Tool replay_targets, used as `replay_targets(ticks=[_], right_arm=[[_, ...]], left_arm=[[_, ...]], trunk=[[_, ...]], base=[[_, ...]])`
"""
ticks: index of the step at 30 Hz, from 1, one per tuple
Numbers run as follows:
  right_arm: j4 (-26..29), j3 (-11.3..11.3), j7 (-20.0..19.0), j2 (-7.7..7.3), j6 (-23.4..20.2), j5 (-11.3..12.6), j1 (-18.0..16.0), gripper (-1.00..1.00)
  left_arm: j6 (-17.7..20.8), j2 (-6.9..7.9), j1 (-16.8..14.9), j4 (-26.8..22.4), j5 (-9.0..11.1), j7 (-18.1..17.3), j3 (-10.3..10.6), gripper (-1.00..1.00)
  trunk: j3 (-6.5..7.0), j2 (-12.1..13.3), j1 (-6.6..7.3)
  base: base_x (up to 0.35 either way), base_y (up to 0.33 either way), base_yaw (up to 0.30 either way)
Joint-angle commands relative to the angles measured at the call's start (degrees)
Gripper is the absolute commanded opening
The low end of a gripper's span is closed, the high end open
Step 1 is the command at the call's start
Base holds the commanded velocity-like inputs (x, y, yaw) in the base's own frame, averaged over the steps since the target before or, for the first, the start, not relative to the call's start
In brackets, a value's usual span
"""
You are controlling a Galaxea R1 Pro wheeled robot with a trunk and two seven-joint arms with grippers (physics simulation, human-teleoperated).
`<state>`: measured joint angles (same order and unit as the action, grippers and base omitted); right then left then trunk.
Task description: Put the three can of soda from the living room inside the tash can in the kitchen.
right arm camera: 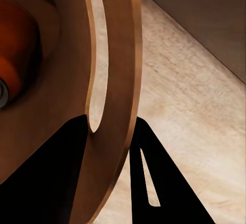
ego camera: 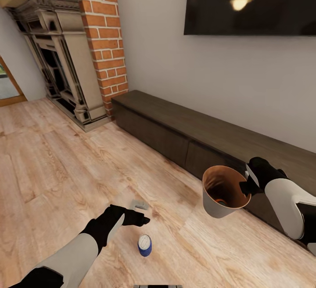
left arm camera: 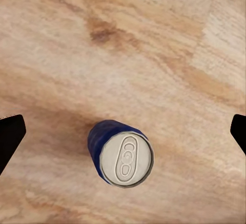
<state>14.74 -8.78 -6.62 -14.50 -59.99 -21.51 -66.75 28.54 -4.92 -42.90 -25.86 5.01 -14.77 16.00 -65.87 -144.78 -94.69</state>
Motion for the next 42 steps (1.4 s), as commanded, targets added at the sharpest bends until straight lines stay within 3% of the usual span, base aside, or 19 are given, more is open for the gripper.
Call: replay_targets(ticks=[1, 24, 36, 42], right_arm=[[0.0, -0.2, -0.1, 0.0, 0.0, 0.7, 0.0, -1.0], [-1.5, -0.1, -0.1, 0.0, 0.0, 0.6, 0.0, -1.0], [-1.0, 0.1, -0.1, 0.26, 0.0, 0.6, -0.2, -1.0], [-1.1, 0.3, -0.1, 0.39, 0.0, 0.7, -2.6, -1.0]], left_arm=[[0.0, -0.02, 0.0, 0.0, 0.0, 0.0, 0.0, 1.0], [-0.1, -0.09, 0.0, -0.1, 0.0, 0.0, 0.0, 1.0], [-0.2, -0.1, 0.0, -0.4, 0.0, 0.0, 0.0, 1.0], [-0.2, -0.09, 0.0, -0.5, 0.0, 0.0, 0.0, 1.0]], trunk=[[-0.22, 0.0, -0.01], [-5.32, -0.3, -0.6], [-5.32, -0.3, -0.6], [-5.32, -0.3, -0.6]], base=[[0.0, 0.0, 0.0], [0.0, 0.0, 0.0], [0.0, 0.0, 0.0], [0.0, 0.0, 0.0]])
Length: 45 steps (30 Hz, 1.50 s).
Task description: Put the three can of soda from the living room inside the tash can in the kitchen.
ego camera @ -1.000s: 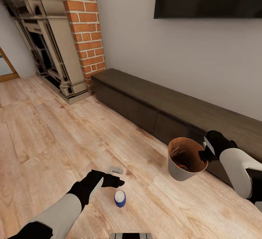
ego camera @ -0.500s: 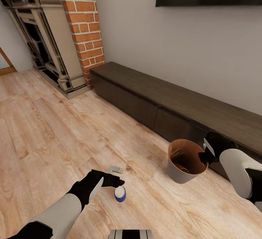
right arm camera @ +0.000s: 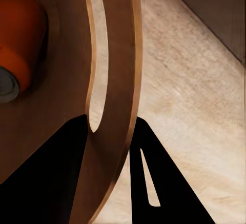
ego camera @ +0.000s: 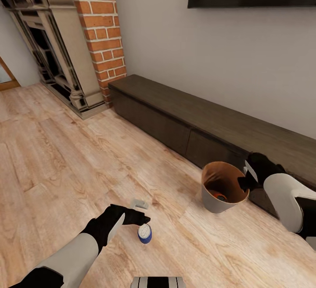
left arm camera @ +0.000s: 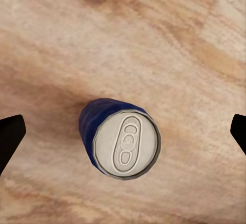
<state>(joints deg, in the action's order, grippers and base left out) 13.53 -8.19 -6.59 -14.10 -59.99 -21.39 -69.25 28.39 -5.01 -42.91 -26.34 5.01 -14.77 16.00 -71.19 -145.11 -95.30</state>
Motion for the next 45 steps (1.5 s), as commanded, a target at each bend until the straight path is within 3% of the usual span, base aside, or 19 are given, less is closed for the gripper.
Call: replay_targets(ticks=[1, 13, 20, 30, 38, 45], right_arm=[[-0.1, -0.3, -0.1, -0.02, 0.0, 0.5, -1.0, -1.0], [-2.6, 0.1, -0.1, -0.49, 0.0, 0.6, -5.1, -1.0], [-8.2, 0.3, -0.1, -0.59, 0.0, 0.6, -8.2, -1.0], [-8.9, 0.3, -0.1, -0.61, 0.0, 0.6, -8.5, -1.0], [-9.0, 0.4, -0.1, -0.6, 0.0, 0.6, -8.5, -1.0], [-9.0, 0.3, -0.1, -0.43, 0.0, 0.6, -8.5, -1.0]], left_arm=[[0.0, 0.0, 0.0, 0.0, 0.0, 0.0, 0.0, 1.0], [-0.8, -0.09, 0.0, 0.0, 0.0, 0.0, 0.0, 1.0], [-1.1, -0.09, 0.0, 0.1, 0.0, -0.1, 0.0, 1.0], [-1.2, -0.22, 0.0, 0.1, 0.0, -0.2, 0.0, 1.0], [-1.7, -0.31, 0.0, 0.1, 0.0, -0.2, 0.0, 1.0], [-1.8, -0.54, 0.0, 0.1, 0.0, -0.2, 0.0, 1.0]], trunk=[[0.01, 0.0, 0.01], [0.01, 0.0, 0.01], [-1.55, -0.1, -0.17], [-3.76, -0.2, -0.43], [-3.76, -0.2, -0.43], [-5.31, -0.3, -0.61]], base=[[0.0, 0.0, 0.0], [0.0, 0.0, 0.0], [0.0, 0.0, 0.0], [0.0, 0.0, 0.0], [0.0, 0.0, 0.0], [0.0, 0.0, 0.0]])
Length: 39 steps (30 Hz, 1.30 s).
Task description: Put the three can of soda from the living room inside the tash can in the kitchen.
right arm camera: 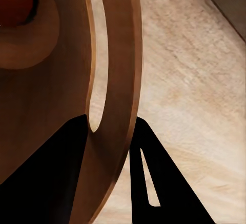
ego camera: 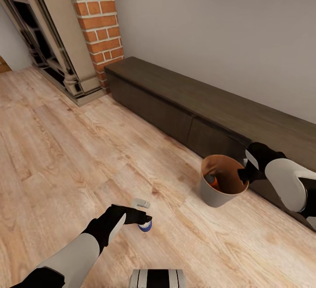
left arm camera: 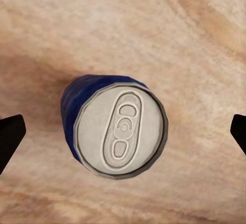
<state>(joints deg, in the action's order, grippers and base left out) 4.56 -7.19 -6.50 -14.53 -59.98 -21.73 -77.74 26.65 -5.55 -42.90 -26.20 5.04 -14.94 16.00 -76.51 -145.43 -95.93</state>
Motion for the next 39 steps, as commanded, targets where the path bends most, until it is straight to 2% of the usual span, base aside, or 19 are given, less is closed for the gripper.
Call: replay_targets(ticks=[1, 5, 16, 28, 39], right_arm=[[0.0, -0.7, -0.2, 0.03, 0.0, 0.9, 0.0, -1.0], [0.1, -0.7, -0.2, 0.16, 0.0, 0.9, 0.0, -1.0], [-0.4, -0.5, -0.2, 0.28, 0.0, 0.9, -1.6, -1.0], [-0.7, 1.0, -0.2, 0.3, 0.0, 0.9, -1.7, -1.0], [-0.8, 1.1, -0.2, 0.3, 0.0, 0.9, -1.7, -1.0]], left_arm=[[0.0, -0.02, 0.0, 0.0, 0.0, 0.0, 0.0, 1.0], [-0.1, -0.03, 0.0, 0.0, 0.0, 0.0, 0.0, 1.0], [-0.9, -0.04, 0.0, 0.1, 0.0, 0.0, 0.0, 1.0], [-0.9, 0.01, 0.0, 0.1, 0.0, 0.0, 0.0, 1.0], [-0.9, 0.02, 0.0, 0.1, 0.0, 0.0, 0.0, 1.0]], trunk=[[-0.22, 0.0, -0.01], [-1.11, -0.1, -0.11], [-1.11, -0.1, -0.11], [-3.77, -0.2, -0.42], [-3.77, -0.2, -0.42]], base=[[0.0, 0.0, 0.0], [0.0, 0.0, 0.0], [0.0, 0.0, 0.0], [0.0, 0.0, 0.0], [0.0, 0.0, 0.0]])
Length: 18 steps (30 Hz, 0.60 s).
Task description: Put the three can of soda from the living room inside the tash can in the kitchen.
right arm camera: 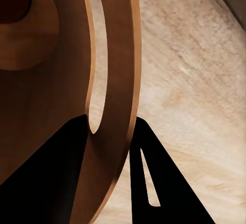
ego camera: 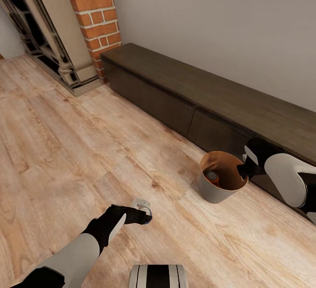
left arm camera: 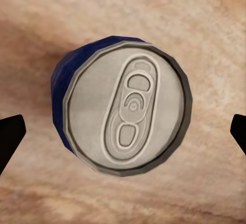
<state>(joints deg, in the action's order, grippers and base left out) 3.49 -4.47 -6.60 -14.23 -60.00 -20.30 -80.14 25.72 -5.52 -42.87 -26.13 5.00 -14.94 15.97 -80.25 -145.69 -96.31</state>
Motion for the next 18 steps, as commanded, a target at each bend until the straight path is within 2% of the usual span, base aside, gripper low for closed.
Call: replay_targets(ticks=[1, 10, 13, 18], right_arm=[[0.3, -1.6, -0.1, -0.01, 0.0, -0.5, 0.7, -1.0], [0.3, -1.5, -0.1, 0.0, 0.0, -0.5, 0.7, -1.0], [0.3, -1.5, -0.1, 0.02, 0.0, -0.5, 0.7, -1.0], [0.3, -1.5, -0.1, -0.01, 0.0, -0.5, 0.7, -1.0]], left_arm=[[-0.1, -0.02, 0.0, 0.0, 0.0, 0.0, 0.0, 1.0], [-0.3, -0.02, 0.0, 0.1, 0.0, 0.0, 0.0, 1.0], [-0.3, -0.02, 0.0, 0.1, 0.0, 0.0, 0.0, 1.0], [-0.4, -0.02, 0.0, 0.1, 0.0, -0.1, 0.0, 1.0]], trunk=[[-0.02, 0.0, -0.04], [-0.02, 0.0, -0.04], [-0.68, 0.0, -0.12], [-0.68, 0.0, -0.12]], base=[[0.0, 0.0, 0.0], [0.0, 0.0, 0.0], [0.0, 0.0, 0.0], [0.0, 0.0, 0.0]])
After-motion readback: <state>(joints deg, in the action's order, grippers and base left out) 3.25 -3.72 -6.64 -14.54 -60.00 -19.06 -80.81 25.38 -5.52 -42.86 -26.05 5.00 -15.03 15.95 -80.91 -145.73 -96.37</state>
